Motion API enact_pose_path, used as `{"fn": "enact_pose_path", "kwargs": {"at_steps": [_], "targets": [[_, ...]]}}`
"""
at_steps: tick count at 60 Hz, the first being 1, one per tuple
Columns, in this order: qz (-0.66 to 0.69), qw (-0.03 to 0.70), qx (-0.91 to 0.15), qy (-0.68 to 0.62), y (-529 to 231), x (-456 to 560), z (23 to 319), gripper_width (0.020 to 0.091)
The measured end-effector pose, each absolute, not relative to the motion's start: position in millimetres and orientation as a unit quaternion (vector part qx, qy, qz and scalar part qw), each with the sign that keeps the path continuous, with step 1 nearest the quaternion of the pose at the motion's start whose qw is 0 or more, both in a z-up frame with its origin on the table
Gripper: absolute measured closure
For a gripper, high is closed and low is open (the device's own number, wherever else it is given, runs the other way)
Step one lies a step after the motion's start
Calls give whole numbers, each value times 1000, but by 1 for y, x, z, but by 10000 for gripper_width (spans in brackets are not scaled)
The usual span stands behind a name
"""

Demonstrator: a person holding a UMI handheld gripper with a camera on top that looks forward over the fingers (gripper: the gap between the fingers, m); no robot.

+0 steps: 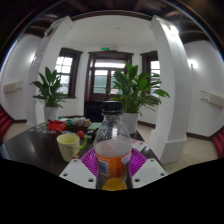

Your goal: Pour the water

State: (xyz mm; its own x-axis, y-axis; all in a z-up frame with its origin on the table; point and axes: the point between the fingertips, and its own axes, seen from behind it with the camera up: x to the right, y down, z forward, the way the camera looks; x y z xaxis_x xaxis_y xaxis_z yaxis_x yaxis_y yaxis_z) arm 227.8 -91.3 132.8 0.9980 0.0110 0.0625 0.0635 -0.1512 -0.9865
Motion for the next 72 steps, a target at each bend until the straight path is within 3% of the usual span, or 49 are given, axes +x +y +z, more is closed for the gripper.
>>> {"fn": "enact_pose_path", "kwargs": {"at_steps": [15,36,58,72], "targets": [[-166,599,-752,-220,-55,194,145,756],[-431,442,-609,-499,23,178,140,747],[-594,293,-405,-630,63,171,153,743],[-609,281,-374,-641,67,165,150,742]]}}
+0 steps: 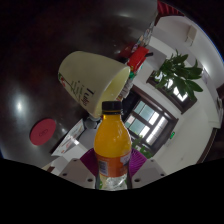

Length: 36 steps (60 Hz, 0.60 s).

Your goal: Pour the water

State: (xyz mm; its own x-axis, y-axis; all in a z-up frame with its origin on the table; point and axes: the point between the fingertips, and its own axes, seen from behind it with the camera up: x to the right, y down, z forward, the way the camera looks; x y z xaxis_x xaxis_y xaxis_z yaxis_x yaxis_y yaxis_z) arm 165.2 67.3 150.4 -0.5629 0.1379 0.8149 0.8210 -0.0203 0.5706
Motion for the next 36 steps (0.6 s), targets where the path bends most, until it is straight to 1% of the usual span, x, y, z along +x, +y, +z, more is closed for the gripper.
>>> {"fn": "enact_pose_path", "kwargs": {"at_steps": [3,7,10,16,22,26,27,28,32,33,36], "targets": [[-605,289,-386,-633,66,167,153,739],[-588,318,-419,-615,63,171,159,741],[-568,354,-453,-589,60,174,164,746],[-502,431,-531,-529,53,178,185,747],[-405,503,-619,-447,48,184,190,744],[-324,548,-668,-385,46,185,191,746],[-309,559,-677,-365,45,177,185,745],[-284,568,-687,-354,47,185,188,745],[-199,599,-721,-287,48,188,191,744],[-184,602,-730,-266,45,178,183,744],[-119,611,-749,-227,51,188,182,747]]}}
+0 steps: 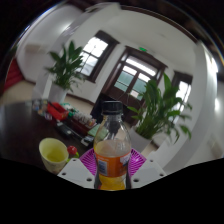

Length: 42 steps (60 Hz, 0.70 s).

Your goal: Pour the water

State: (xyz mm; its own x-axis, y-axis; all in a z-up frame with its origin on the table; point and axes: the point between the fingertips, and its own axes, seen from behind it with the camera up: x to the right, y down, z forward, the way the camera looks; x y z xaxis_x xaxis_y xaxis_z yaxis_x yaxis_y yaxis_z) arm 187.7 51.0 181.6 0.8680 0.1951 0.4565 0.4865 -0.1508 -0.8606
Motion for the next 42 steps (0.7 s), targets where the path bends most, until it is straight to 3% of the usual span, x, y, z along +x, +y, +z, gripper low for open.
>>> {"fn": "enact_pose_path", "kwargs": {"at_steps": [12,25,35,42], "targets": [[42,634,-765,-103,58,203,156,748],[81,645,-757,-70,64,205,131,729],[77,663,-741,-73,60,203,136,744],[74,660,-744,-70,60,202,137,663]]}}
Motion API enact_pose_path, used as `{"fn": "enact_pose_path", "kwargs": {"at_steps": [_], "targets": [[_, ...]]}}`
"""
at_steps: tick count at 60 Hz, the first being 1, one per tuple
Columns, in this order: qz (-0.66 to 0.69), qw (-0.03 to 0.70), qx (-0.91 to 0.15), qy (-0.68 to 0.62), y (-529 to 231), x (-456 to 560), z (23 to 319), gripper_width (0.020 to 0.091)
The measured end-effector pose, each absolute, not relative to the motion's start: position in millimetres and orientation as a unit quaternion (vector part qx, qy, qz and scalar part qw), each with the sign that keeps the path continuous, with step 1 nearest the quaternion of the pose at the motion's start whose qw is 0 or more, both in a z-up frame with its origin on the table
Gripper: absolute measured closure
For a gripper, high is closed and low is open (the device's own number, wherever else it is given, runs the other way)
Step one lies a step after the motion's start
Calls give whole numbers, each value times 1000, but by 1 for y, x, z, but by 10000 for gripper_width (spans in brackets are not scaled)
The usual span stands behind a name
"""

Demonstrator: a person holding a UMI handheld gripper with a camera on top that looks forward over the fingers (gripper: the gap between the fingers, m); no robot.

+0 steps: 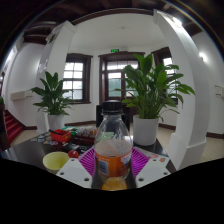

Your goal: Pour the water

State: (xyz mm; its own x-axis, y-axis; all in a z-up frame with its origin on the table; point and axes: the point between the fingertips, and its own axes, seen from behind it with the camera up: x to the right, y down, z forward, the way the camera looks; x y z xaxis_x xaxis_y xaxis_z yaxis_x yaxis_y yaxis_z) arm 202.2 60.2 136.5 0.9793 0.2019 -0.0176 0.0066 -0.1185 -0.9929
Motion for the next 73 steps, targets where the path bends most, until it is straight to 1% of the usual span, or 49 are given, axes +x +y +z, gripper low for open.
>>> {"fn": "enact_pose_path", "kwargs": {"at_steps": [7,10,11,12,13,15,20,22,29,38,43,55,68,73], "targets": [[74,653,-751,-66,55,205,136,585],[75,649,-755,-57,50,209,135,497],[74,648,-756,-54,47,210,134,454],[74,647,-758,-51,44,211,134,379],[73,646,-759,-47,41,212,134,389],[70,642,-762,-40,33,214,132,356],[61,627,-776,-32,8,215,124,336],[55,623,-780,-24,-5,216,121,315],[27,614,-789,-16,-51,216,114,289],[9,604,-797,-2,-105,206,118,270],[18,605,-796,13,-127,198,129,265],[24,616,-787,17,-163,181,157,282],[17,629,-777,-5,-183,161,175,274],[14,635,-772,-9,-186,160,187,273]]}}
